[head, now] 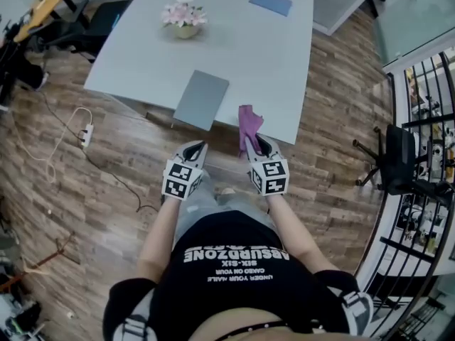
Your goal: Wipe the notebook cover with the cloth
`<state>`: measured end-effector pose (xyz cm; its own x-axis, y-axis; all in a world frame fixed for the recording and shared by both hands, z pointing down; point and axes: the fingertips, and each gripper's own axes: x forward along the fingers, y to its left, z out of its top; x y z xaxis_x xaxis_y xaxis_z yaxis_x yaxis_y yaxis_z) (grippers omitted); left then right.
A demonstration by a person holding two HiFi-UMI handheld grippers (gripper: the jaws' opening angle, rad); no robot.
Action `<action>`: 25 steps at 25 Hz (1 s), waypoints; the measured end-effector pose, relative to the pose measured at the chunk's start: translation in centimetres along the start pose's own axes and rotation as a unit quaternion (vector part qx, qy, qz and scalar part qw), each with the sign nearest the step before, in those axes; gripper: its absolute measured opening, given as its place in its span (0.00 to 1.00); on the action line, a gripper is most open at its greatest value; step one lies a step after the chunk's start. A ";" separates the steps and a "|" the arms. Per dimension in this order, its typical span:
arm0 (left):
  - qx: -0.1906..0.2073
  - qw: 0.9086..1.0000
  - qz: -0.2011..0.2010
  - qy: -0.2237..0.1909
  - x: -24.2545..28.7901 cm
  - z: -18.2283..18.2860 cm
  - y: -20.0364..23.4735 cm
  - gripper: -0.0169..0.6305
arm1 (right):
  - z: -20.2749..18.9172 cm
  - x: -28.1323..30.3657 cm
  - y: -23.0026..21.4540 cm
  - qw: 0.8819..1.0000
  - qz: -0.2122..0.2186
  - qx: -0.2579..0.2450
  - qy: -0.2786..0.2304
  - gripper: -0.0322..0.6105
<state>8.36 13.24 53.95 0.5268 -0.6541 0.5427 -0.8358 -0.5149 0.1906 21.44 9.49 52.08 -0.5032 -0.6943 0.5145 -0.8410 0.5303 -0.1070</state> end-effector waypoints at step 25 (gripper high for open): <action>0.056 0.988 -0.104 0.099 6.2 1.3 18.3 0.05 | 5.6 19.4 -3.1 0.993 -0.103 -0.020 0.054 0.18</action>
<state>-3.50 -0.96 59.79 0.6358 -0.4110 0.6533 -0.6835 -0.6930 0.2292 13.14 -8.38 57.61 -0.2948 -0.7348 0.6108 -0.9146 0.4021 0.0423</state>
